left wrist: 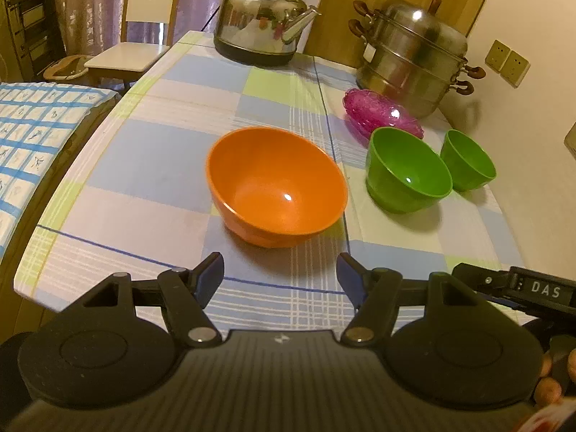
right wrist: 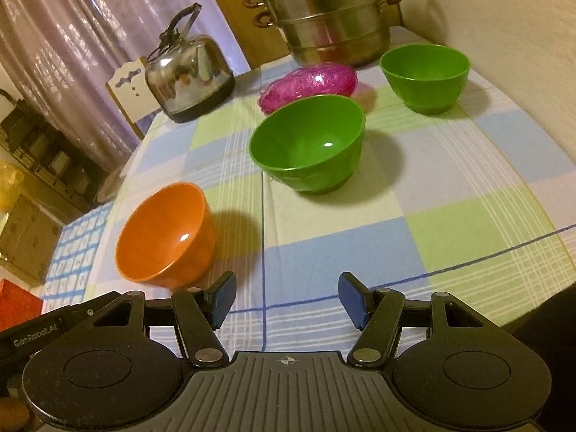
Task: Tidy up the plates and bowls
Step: 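Move both open tools back toward the orange plastic bowl, then grasp the orange bowl rim with left tool while right tool grasps it too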
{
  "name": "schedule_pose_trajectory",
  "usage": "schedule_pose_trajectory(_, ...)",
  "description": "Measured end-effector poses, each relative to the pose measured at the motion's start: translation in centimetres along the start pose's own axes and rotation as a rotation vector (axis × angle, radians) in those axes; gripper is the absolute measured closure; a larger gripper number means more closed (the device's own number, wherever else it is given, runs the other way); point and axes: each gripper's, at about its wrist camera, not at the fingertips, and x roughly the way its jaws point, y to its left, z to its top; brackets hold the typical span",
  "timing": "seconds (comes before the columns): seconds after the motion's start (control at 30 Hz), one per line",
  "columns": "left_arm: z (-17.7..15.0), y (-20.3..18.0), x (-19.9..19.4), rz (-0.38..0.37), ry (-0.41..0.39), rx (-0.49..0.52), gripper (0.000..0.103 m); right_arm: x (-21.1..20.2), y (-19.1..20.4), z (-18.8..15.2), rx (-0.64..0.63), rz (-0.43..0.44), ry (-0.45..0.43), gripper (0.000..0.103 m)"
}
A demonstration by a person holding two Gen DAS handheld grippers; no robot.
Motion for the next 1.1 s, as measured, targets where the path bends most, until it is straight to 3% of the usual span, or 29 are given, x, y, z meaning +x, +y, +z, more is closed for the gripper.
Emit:
schedule_pose_trajectory(0.53,0.3,0.4,0.0,-0.005,-0.002,0.01,0.037,0.1,0.6,-0.2,-0.014,-0.011,0.008,0.04)
schedule_pose_trajectory(0.83,2.5,3.2,1.2,0.013,-0.002,-0.037,0.037,1.7,2.8,0.2,-0.066,0.035,0.012,0.04)
schedule_pose_trajectory(1.1,4.9,4.3,3.4,0.005,0.014,-0.054,0.048,4.7,4.9,1.9,-0.067,0.049,0.039,0.04)
